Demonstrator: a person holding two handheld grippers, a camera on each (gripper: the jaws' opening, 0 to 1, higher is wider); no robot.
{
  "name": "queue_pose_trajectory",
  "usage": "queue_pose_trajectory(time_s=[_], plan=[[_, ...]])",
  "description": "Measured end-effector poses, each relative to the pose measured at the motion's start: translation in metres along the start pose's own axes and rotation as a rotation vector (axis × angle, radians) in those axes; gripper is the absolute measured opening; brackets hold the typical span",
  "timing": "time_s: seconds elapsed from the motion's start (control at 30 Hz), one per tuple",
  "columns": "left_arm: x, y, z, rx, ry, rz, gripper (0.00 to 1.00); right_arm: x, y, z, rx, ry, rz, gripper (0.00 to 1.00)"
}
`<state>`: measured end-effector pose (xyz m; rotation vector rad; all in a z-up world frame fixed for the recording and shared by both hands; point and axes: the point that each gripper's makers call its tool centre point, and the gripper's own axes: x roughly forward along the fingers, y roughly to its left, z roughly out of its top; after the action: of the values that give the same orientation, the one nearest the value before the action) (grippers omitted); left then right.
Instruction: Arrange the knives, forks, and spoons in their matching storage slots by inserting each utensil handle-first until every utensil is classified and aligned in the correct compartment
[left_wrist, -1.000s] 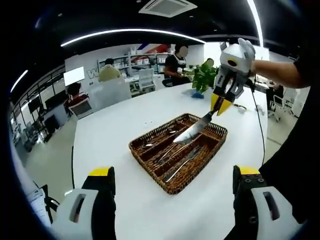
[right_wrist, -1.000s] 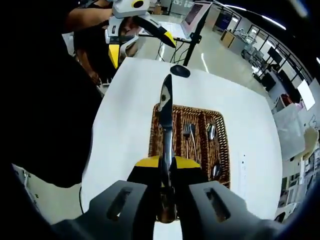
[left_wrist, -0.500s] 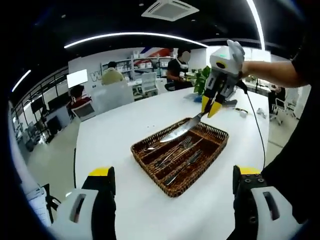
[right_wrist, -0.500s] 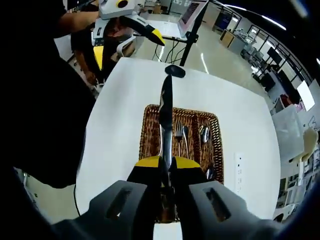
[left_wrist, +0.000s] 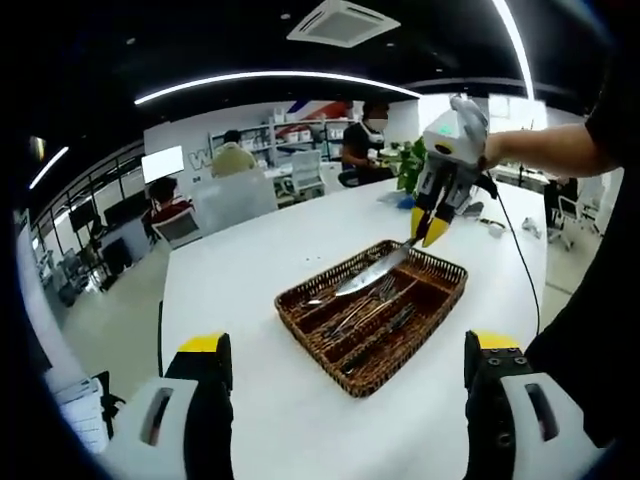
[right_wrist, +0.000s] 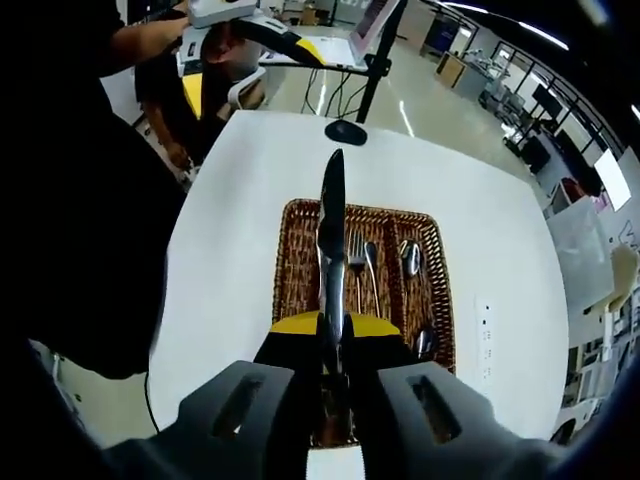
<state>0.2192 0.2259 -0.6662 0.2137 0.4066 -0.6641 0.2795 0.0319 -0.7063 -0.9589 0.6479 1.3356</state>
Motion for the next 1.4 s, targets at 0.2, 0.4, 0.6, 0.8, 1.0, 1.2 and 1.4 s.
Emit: queue_pose_trajectory(time_s=[0.2, 0.4, 0.6, 0.8, 1.0, 1.2, 1.4], plan=[[0.000, 0.001, -0.004, 0.002, 0.009, -0.001, 0.98, 0.012, 0.005, -0.009, 0.013, 0.006, 0.018, 0.05], [-0.003, 0.002, -0.005, -0.001, 0.012, 0.004, 0.98, 0.022, 0.009, -0.016, 0.027, 0.014, 0.025, 0.05], [-0.005, 0.001, -0.006, 0.005, 0.018, 0.007, 0.98, 0.034, 0.014, -0.024, 0.026, 0.023, 0.043, 0.05], [-0.010, 0.003, -0.004, 0.002, 0.011, 0.023, 0.99, 0.045, 0.017, -0.030, 0.035, 0.033, 0.047, 0.05], [-0.013, -0.003, -0.006, 0.005, 0.011, 0.025, 0.99, 0.057, 0.023, -0.037, 0.025, 0.034, 0.063, 0.05], [-0.016, -0.006, -0.005, 0.005, 0.012, 0.032, 0.99, 0.074, 0.027, -0.043, 0.050, 0.029, 0.076, 0.05], [-0.019, -0.009, -0.007, 0.005, 0.021, 0.036, 0.99, 0.090, 0.032, -0.046, 0.041, 0.023, 0.092, 0.05]])
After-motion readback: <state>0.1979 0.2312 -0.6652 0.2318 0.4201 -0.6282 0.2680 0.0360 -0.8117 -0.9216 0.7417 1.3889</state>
